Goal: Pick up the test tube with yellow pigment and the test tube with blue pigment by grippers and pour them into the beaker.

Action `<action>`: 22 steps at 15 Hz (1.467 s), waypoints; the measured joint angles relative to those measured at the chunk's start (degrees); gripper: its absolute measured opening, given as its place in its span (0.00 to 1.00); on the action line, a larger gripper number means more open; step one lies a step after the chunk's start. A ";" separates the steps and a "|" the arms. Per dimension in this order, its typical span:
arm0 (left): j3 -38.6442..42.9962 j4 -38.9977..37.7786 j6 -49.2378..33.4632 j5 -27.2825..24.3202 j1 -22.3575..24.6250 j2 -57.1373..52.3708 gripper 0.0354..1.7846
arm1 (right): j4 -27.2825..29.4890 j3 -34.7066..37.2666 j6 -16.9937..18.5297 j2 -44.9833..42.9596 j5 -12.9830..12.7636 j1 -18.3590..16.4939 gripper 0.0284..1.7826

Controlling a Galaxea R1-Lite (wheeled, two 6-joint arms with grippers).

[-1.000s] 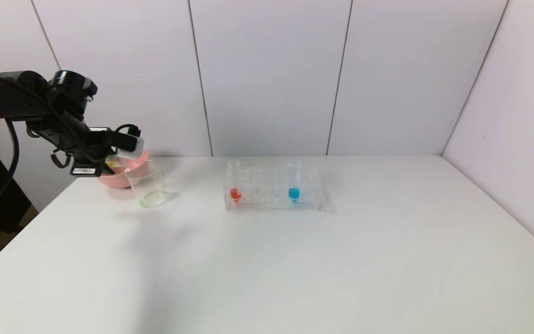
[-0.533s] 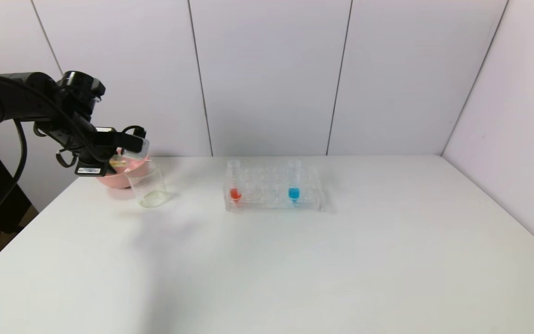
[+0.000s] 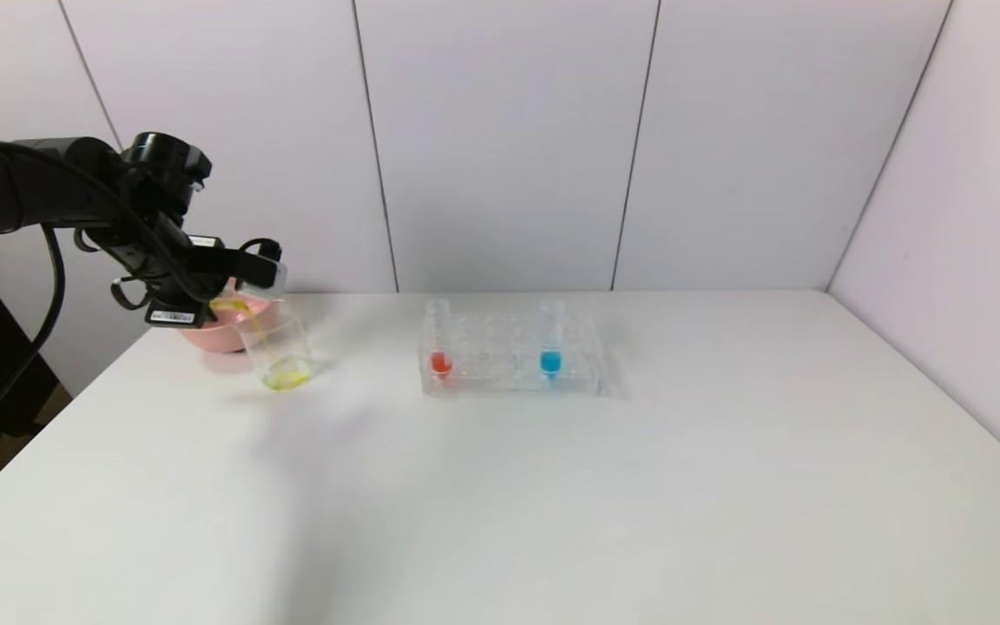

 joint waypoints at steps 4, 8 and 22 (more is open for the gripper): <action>0.00 -1.00 -0.02 2.40 -0.91 0.11 0.27 | 0.00 0.00 0.00 0.00 0.00 0.00 0.96; 0.00 -1.57 -0.05 4.83 -1.68 0.28 0.27 | 0.02 0.00 0.00 0.00 -0.02 0.00 0.96; 0.05 -1.96 0.90 11.76 -3.30 0.54 0.27 | 0.00 0.00 0.00 0.00 -0.02 0.00 0.96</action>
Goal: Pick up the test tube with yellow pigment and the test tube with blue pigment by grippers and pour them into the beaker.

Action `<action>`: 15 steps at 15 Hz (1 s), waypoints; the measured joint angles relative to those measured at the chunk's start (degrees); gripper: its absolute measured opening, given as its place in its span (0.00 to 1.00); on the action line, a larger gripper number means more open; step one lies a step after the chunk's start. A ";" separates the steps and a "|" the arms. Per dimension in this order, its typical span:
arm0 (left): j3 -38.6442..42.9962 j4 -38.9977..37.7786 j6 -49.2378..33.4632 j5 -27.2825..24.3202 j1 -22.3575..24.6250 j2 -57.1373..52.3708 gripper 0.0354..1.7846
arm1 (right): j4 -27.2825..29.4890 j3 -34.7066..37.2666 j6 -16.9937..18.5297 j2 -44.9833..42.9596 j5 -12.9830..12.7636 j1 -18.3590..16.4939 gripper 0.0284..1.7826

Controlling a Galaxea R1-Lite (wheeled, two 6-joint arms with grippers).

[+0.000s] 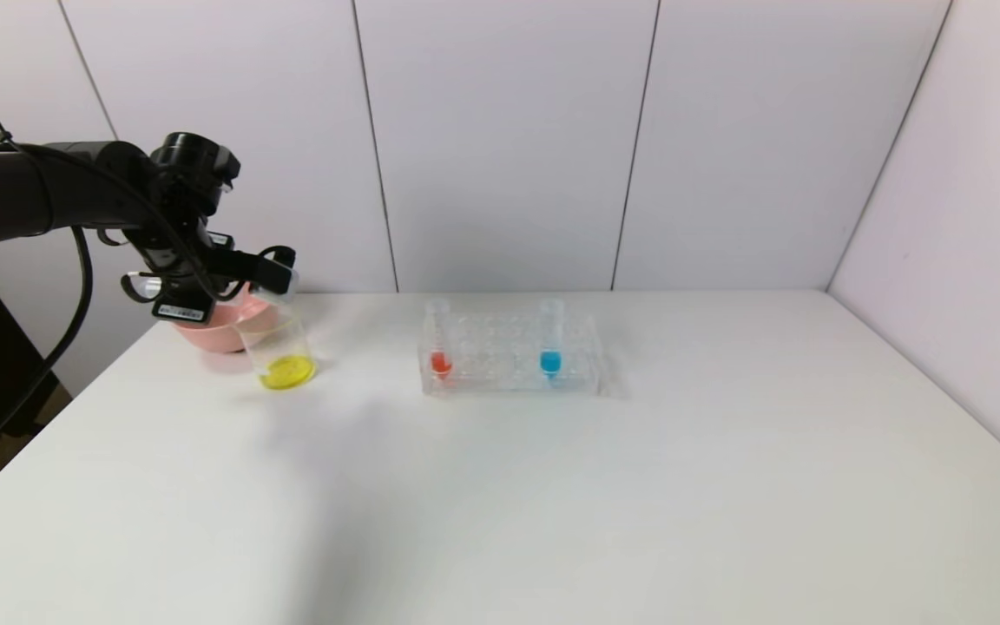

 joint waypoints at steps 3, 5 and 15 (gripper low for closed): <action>0.00 0.00 0.06 0.17 -0.13 0.00 0.27 | 0.00 0.00 0.00 0.00 0.00 0.00 0.96; -0.02 -0.05 0.06 0.34 -0.13 0.00 0.27 | 0.00 0.00 0.00 0.00 0.02 0.00 0.96; 0.56 -3.66 -26.82 -16.97 3.66 -3.49 0.27 | 0.00 0.00 -0.02 0.00 0.02 0.00 0.96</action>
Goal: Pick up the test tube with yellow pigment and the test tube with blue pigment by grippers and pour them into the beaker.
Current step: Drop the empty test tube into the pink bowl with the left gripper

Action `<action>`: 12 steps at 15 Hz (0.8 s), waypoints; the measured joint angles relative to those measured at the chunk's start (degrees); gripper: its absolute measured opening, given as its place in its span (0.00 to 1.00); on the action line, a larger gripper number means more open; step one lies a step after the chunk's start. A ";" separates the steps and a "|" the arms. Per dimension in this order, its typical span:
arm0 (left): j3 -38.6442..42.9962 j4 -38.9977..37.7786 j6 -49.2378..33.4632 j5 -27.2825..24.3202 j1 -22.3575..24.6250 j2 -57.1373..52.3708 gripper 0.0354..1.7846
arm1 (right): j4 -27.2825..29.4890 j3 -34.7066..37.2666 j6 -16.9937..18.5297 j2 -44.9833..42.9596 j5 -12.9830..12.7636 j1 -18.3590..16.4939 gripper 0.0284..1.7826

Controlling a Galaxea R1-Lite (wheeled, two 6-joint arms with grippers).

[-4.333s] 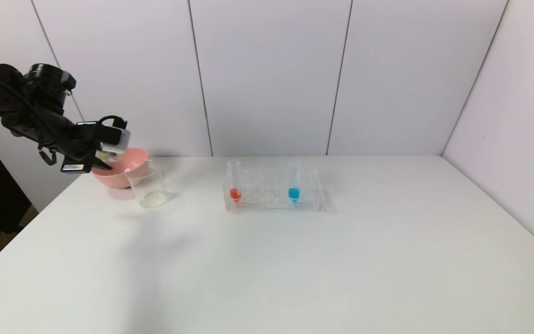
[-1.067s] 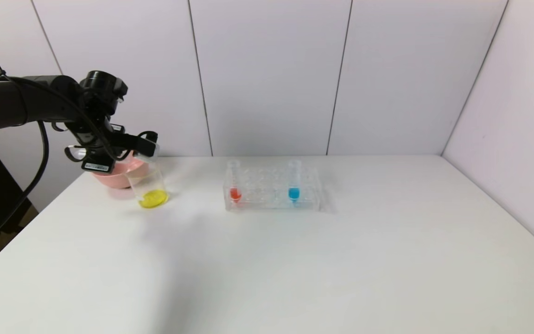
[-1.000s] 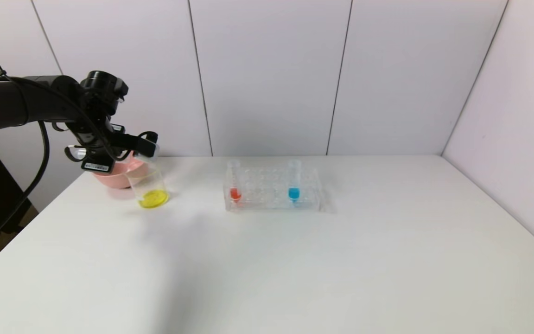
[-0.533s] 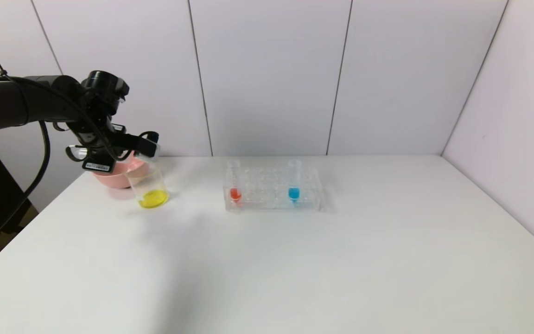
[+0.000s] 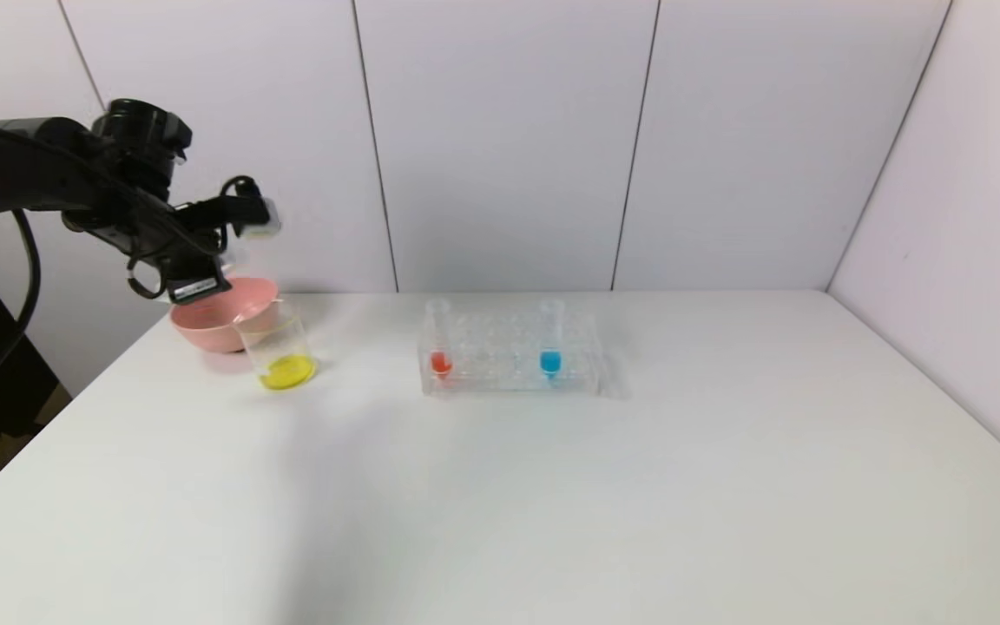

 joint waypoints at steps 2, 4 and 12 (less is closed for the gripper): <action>0.55 -5.08 -12.86 -2.65 2.78 -1.89 0.27 | 0.02 0.00 0.02 0.00 -0.02 0.00 0.96; 2.97 -12.87 -25.43 -2.90 4.51 -3.55 0.27 | 0.00 0.00 0.00 0.00 0.00 0.00 0.96; 29.03 -56.28 -59.83 -3.45 7.58 -5.56 0.27 | 0.05 0.00 0.02 0.00 0.00 0.00 0.96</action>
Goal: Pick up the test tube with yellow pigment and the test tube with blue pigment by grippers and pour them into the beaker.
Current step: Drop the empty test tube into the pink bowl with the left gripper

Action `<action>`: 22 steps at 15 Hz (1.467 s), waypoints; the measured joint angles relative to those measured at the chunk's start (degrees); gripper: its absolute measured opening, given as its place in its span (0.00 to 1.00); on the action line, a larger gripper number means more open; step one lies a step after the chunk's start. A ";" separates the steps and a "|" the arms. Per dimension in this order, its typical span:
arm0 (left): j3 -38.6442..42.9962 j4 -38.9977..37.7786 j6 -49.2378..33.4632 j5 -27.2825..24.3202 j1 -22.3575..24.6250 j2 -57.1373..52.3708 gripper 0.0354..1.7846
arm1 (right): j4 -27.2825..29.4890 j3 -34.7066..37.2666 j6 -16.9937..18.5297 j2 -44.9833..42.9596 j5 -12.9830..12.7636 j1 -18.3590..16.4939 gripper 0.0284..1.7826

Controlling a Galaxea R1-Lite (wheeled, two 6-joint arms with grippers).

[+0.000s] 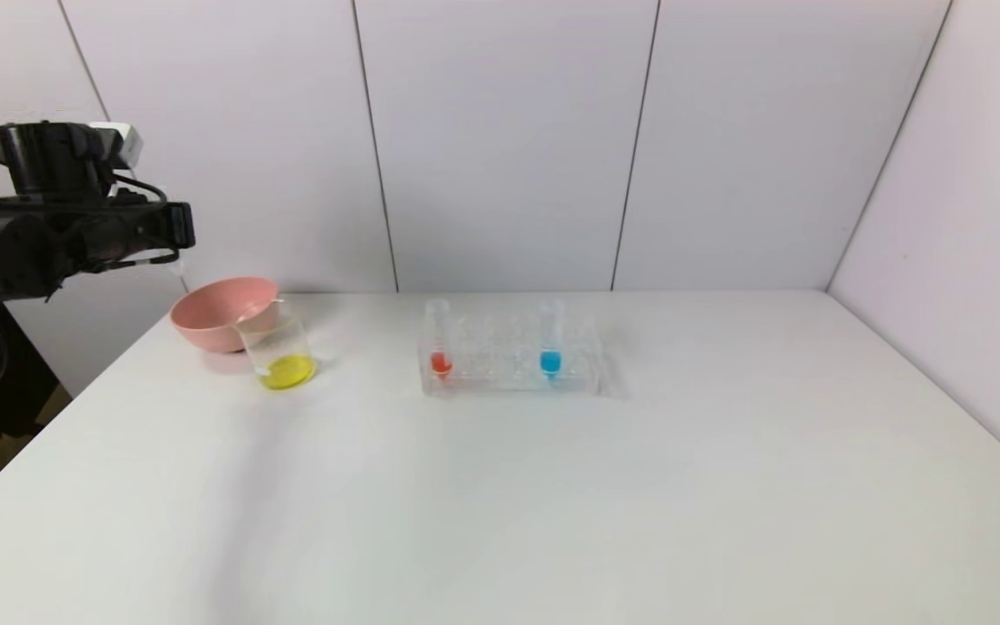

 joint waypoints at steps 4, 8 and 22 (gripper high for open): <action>5.03 -9.58 -4.25 -0.29 0.57 3.56 0.27 | -0.02 0.00 -0.02 0.00 0.00 0.00 0.96; 5.68 -12.18 -4.36 -0.78 0.57 7.25 0.27 | -0.05 0.00 0.00 0.00 0.00 0.00 0.96; 7.63 -13.03 -5.91 -1.26 -1.27 8.30 0.77 | -0.05 0.00 -0.02 0.00 0.00 0.00 0.96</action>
